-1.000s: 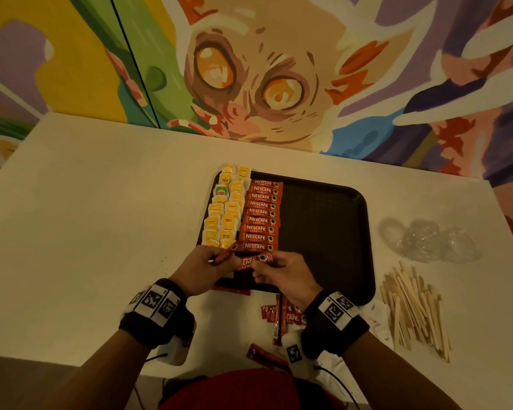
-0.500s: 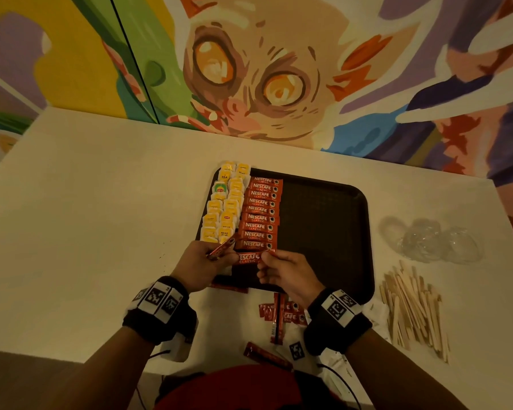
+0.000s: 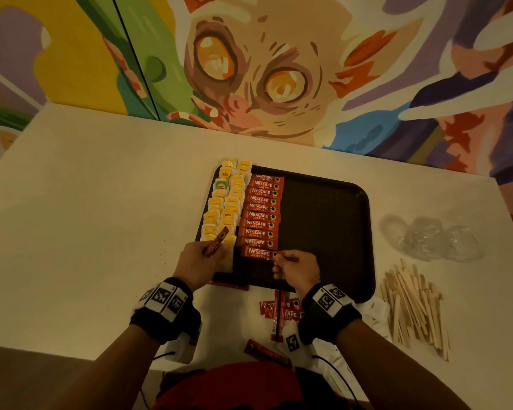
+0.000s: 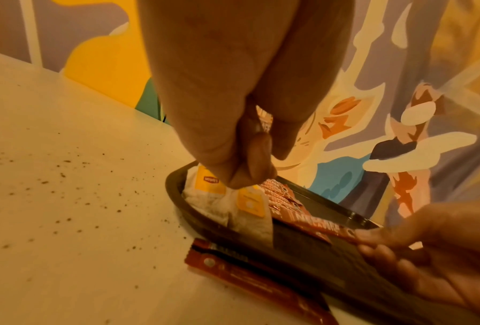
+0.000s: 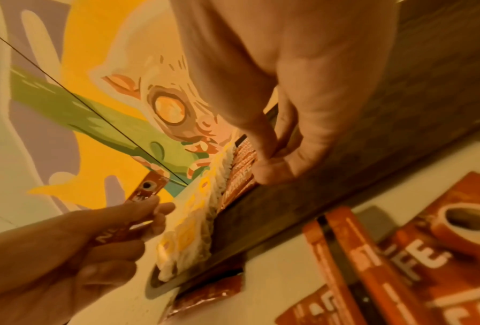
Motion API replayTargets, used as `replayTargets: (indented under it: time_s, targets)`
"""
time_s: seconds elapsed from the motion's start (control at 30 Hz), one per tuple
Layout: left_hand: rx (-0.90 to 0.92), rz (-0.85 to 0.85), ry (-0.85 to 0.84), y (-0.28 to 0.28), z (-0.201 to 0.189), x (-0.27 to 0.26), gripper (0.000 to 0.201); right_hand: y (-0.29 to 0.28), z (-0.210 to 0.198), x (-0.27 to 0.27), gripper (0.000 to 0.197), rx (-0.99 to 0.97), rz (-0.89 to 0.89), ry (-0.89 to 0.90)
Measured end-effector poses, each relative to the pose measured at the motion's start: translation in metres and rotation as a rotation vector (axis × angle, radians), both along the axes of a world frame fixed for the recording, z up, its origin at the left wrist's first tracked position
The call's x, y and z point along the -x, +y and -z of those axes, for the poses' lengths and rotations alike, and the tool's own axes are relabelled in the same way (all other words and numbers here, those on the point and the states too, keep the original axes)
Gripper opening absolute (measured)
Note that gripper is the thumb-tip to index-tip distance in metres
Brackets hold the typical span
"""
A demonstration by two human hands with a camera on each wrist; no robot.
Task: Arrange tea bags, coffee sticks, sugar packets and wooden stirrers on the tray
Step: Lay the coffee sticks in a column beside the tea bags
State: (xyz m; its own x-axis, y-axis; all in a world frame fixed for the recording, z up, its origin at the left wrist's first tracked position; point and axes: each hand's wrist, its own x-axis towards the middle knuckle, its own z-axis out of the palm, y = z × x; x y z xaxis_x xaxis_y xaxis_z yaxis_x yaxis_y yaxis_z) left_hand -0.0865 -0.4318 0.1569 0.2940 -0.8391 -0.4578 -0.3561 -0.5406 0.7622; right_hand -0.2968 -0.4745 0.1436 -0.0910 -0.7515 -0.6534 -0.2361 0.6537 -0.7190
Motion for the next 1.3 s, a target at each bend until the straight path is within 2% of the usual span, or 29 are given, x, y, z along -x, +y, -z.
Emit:
replayTargets:
  time_s: [0.2, 0.47, 0.7, 0.97, 1.07, 1.13, 1.2, 1.3]
  targets:
    - [-0.004, 0.002, 0.039, 0.003, -0.002, -0.001, 0.051, -0.004, 0.007, -0.002, 0.017, -0.052, -0.054, 0.054]
    - [-0.007, 0.014, 0.069, 0.003, -0.007, 0.004, 0.041, -0.012, 0.004, -0.01, 0.016, -0.041, -0.112, 0.152]
    - [0.014, 0.031, 0.064, 0.005, -0.007, 0.002, 0.046, -0.015, 0.003, -0.014, 0.017, -0.058, -0.154, 0.217]
    - [0.018, 0.048, 0.085, 0.003, -0.008, 0.004, 0.023, -0.018, 0.005, -0.015, 0.023, -0.112, -0.21, 0.263]
    - [0.02, 0.069, 0.087, 0.003, -0.01, 0.005, 0.022, -0.017, 0.004, -0.013, 0.029, -0.109, -0.19, 0.276]
    - [0.024, 0.071, 0.118, 0.004, -0.013, 0.006, 0.021, -0.015, -0.001, -0.013, 0.027, -0.045, -0.215, 0.3]
    - [0.025, 0.088, 0.203, 0.005, -0.018, 0.007, 0.014, -0.013, -0.008, -0.014, 0.022, 0.067, -0.26, 0.228]
    - [-0.028, 0.193, 0.301, 0.006, -0.025, 0.006, 0.014, -0.007, -0.027, -0.019, 0.018, 0.183, -0.395, -0.031]
